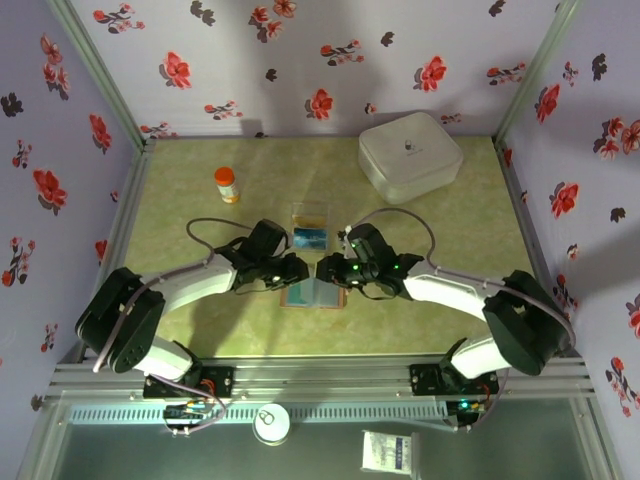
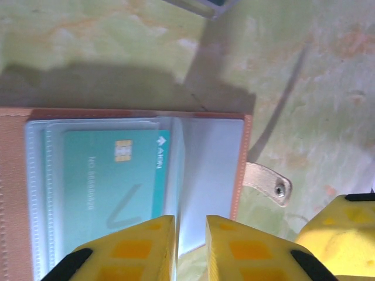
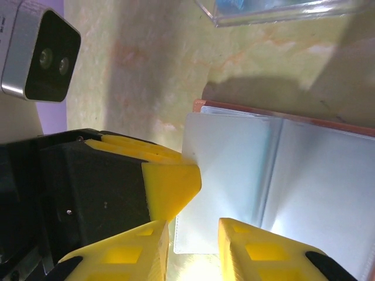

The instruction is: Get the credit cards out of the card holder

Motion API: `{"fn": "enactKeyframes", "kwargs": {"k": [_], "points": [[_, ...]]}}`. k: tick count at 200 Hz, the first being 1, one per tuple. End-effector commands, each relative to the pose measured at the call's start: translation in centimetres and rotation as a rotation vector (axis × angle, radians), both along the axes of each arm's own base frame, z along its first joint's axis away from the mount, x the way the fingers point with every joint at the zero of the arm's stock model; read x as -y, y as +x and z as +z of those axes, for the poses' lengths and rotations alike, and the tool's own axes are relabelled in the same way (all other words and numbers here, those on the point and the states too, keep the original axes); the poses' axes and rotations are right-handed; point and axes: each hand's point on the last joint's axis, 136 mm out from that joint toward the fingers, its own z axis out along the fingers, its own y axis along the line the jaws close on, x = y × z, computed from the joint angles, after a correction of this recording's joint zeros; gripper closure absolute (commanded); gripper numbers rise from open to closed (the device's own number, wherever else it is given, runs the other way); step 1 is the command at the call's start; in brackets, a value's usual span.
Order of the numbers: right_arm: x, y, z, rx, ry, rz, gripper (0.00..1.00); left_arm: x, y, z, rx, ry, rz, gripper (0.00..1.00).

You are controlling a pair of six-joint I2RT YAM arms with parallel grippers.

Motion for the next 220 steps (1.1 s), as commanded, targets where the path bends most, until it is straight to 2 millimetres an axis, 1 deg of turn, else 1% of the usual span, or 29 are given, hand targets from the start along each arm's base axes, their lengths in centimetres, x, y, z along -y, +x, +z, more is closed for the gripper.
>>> {"fn": "enactKeyframes", "kwargs": {"k": [1,34,57,81,90,116,136,162,189,220], "points": [[1.9,0.2,0.4,0.030,-0.089,-0.018,0.71,1.4,0.1,0.3,0.000,-0.008,-0.025,0.79],[3.5,0.2,1.6,0.053,-0.113,-0.045,0.71,3.7,0.1,0.4,0.002,-0.020,-0.068,0.77],[4.7,0.0,2.4,0.070,-0.133,-0.066,0.70,6.0,0.1,0.0,-0.004,-0.032,-0.109,0.73],[6.2,-0.3,2.9,0.083,-0.165,-0.095,0.69,8.4,-0.1,-0.8,-0.019,-0.040,-0.151,0.67],[6.5,-0.4,3.2,0.085,-0.170,-0.097,0.68,9.0,-0.2,-1.1,-0.026,-0.044,-0.160,0.65],[7.2,-0.9,3.6,0.081,-0.186,-0.096,0.67,10.8,-0.2,-1.1,-0.023,-0.067,-0.185,0.57],[7.5,-1.1,3.8,0.082,-0.196,-0.096,0.67,11.4,-0.2,-0.9,-0.015,-0.080,-0.193,0.53],[7.6,-1.0,4.1,0.088,-0.201,-0.098,0.66,11.5,-0.1,-0.4,-0.004,-0.090,-0.201,0.50],[7.1,-0.6,4.5,0.091,-0.188,-0.099,0.66,11.1,0.1,1.1,0.022,-0.092,-0.212,0.49],[6.3,0.0,4.6,0.090,-0.176,-0.089,0.66,9.7,0.8,3.3,0.064,-0.094,-0.200,0.48]]}}
